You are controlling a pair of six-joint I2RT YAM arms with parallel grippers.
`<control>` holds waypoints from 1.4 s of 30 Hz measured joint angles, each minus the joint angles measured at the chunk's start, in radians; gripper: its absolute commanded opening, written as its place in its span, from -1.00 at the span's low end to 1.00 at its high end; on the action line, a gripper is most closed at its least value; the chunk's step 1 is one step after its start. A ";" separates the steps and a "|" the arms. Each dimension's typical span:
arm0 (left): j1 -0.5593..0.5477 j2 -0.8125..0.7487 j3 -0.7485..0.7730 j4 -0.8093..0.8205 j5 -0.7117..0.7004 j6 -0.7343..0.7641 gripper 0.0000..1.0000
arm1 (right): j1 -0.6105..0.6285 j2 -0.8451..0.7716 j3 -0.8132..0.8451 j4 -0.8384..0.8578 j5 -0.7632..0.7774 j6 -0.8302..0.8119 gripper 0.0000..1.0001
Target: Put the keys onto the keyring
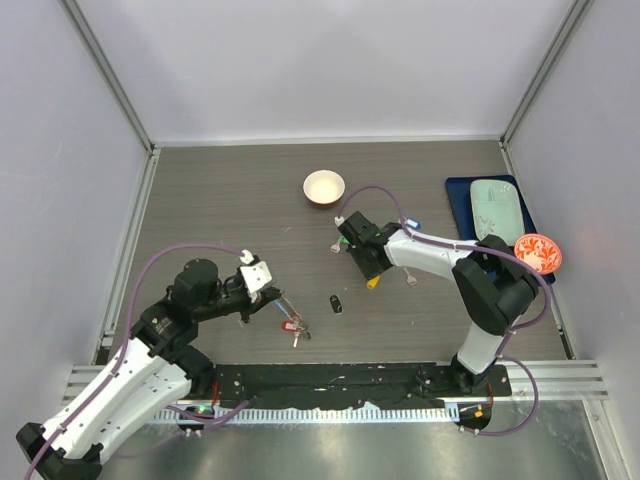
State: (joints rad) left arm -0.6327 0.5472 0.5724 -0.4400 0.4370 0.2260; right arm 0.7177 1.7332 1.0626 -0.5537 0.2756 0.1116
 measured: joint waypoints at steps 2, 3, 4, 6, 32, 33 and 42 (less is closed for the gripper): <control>0.000 0.000 0.000 0.000 0.000 0.000 -1.00 | 0.000 0.000 0.000 0.000 0.003 -0.002 -0.62; 0.000 0.000 0.000 0.000 0.000 0.000 -1.00 | 0.000 0.002 0.000 0.000 0.007 -0.002 -0.68; 0.000 0.000 0.000 0.000 0.000 0.000 -1.00 | 0.000 0.002 0.000 0.000 0.011 -0.003 -0.72; 0.000 0.000 0.000 0.000 0.000 0.000 -1.00 | 0.000 0.004 0.000 0.000 0.016 -0.005 -0.83; 0.000 0.117 0.067 -0.023 0.176 0.252 -1.00 | 0.096 -0.608 -0.346 0.512 -0.402 -0.282 -0.98; 0.000 0.141 0.085 -0.027 0.185 0.267 -1.00 | 0.104 -0.617 -0.364 0.540 -0.427 -0.295 -0.99; 0.000 0.249 0.164 -0.065 0.233 0.380 -1.00 | 0.145 -0.630 -0.492 0.801 -0.635 -0.373 -0.99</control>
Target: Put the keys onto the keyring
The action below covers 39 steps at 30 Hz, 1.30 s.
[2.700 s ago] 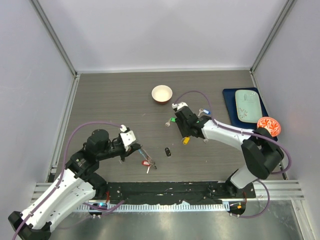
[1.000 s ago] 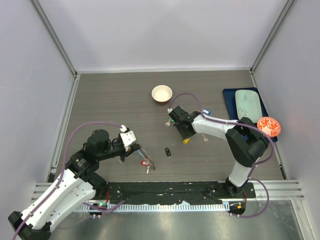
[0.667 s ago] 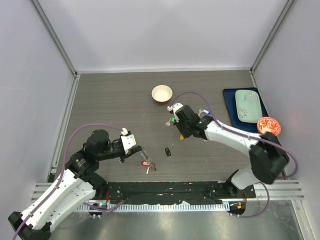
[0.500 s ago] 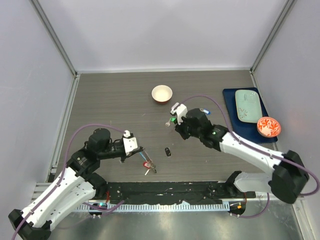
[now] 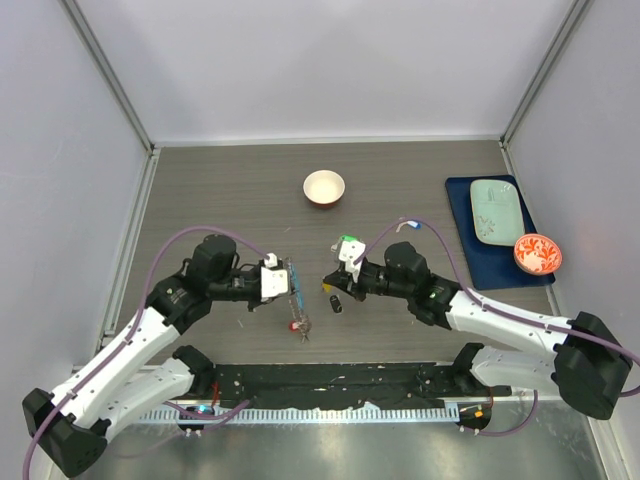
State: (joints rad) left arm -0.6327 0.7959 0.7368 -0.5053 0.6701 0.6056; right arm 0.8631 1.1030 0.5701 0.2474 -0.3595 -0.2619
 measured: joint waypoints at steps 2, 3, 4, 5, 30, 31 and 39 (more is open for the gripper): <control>0.000 0.001 0.000 -0.009 0.010 0.008 -1.00 | 0.002 0.000 -0.011 0.049 -0.029 -0.004 -0.98; 0.000 0.001 0.000 -0.011 0.014 0.009 -1.00 | 0.005 0.000 -0.013 0.063 -0.039 -0.006 -0.99; 0.000 0.001 0.000 -0.011 0.020 0.010 -1.00 | 0.010 0.001 -0.013 0.080 -0.049 -0.010 -0.99; 0.000 0.001 0.000 -0.011 0.024 0.010 -1.00 | 0.014 0.001 -0.013 0.090 -0.056 -0.014 -0.99; 0.000 0.033 -0.014 -0.001 0.085 0.005 -1.00 | 0.145 0.024 0.035 0.023 -0.076 -0.151 -0.99; 0.000 0.035 -0.014 -0.001 0.085 0.005 -1.00 | 0.148 0.024 0.037 0.018 -0.072 -0.154 -0.99; 0.000 0.042 -0.014 -0.001 0.092 0.000 -1.00 | 0.167 0.039 0.050 0.005 -0.040 -0.174 -0.99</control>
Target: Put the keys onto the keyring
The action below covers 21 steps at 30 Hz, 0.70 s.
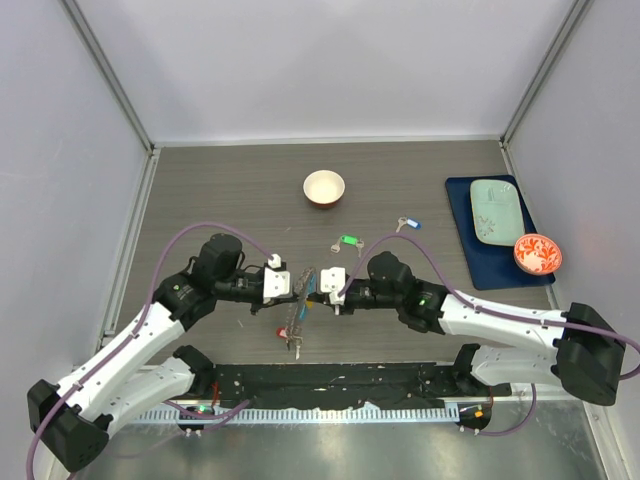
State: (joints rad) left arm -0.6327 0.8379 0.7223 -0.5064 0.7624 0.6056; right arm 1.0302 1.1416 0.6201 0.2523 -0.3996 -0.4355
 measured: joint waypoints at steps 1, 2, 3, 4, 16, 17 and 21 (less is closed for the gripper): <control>0.000 0.002 0.000 0.000 0.001 -0.001 -1.00 | 0.002 0.002 0.000 0.000 0.003 -0.002 -0.99; 0.000 0.003 0.000 0.000 0.001 -0.002 -1.00 | 0.002 0.004 0.001 0.000 0.006 -0.003 -0.99; 0.000 0.005 0.000 0.000 0.002 -0.003 -1.00 | 0.004 0.006 0.002 -0.002 0.007 -0.005 -0.99; 0.000 0.006 0.000 0.000 0.002 -0.003 -1.00 | 0.005 0.006 0.003 -0.002 0.010 -0.006 -0.98; 0.000 0.015 0.000 0.000 0.001 -0.024 -1.00 | 0.011 0.008 0.010 -0.007 0.027 -0.011 -0.99; 0.000 0.015 0.000 0.000 0.001 -0.025 -1.00 | 0.013 0.008 0.010 -0.007 0.032 -0.012 -0.98; 0.000 0.016 0.000 0.000 0.000 -0.029 -1.00 | 0.015 0.008 0.010 -0.007 0.042 -0.014 -0.99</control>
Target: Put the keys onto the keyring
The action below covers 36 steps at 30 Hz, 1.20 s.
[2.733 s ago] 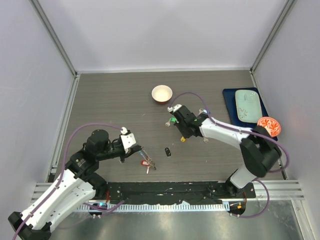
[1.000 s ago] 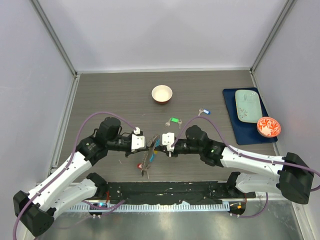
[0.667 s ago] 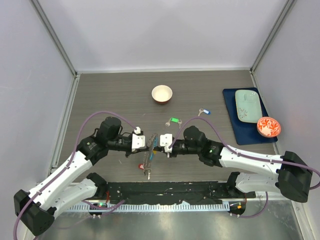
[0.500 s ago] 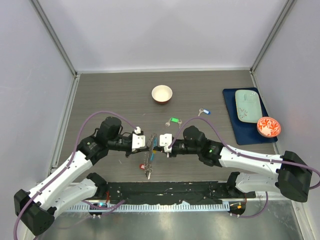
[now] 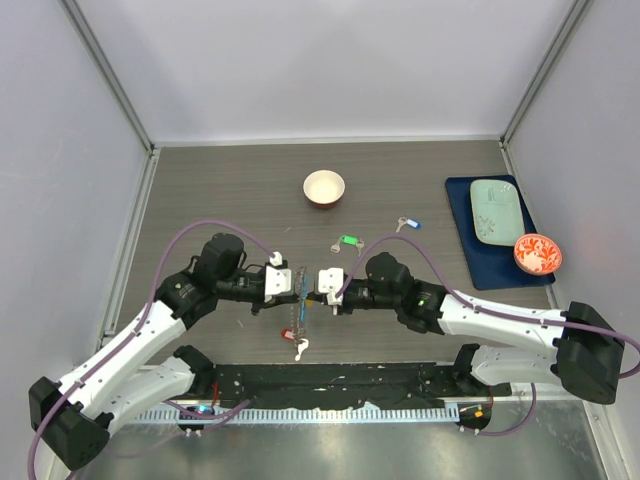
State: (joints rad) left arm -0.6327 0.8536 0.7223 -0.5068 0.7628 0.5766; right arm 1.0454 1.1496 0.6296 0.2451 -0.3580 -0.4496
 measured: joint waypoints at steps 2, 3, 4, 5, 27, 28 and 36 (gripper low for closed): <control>0.000 0.001 0.000 0.000 0.000 -0.002 -1.00 | 0.000 -0.002 0.000 -0.001 0.002 -0.001 -0.98; 0.000 0.002 0.000 0.000 0.000 -0.003 -1.00 | 0.000 -0.005 0.000 -0.001 0.002 -0.001 -0.99; 0.000 0.002 0.000 0.000 -0.001 -0.005 -1.00 | 0.000 -0.007 0.000 -0.001 0.002 -0.001 -0.99; 0.000 0.003 0.000 0.000 -0.002 -0.009 -1.00 | 0.001 -0.009 0.000 -0.001 0.002 -0.001 -0.99; 0.000 0.015 0.000 0.001 -0.014 -0.049 -1.00 | 0.009 -0.024 0.000 -0.038 0.000 -0.016 -0.99; 0.000 0.015 0.000 0.001 -0.014 -0.050 -1.00 | 0.009 -0.024 0.000 -0.037 0.000 -0.016 -0.99; 0.000 0.015 0.000 0.002 -0.014 -0.050 -1.00 | 0.011 -0.022 0.000 -0.037 0.001 -0.016 -0.99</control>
State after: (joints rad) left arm -0.6327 0.8684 0.7223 -0.5049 0.7486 0.5262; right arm 1.0561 1.1278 0.6296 0.2085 -0.3573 -0.4660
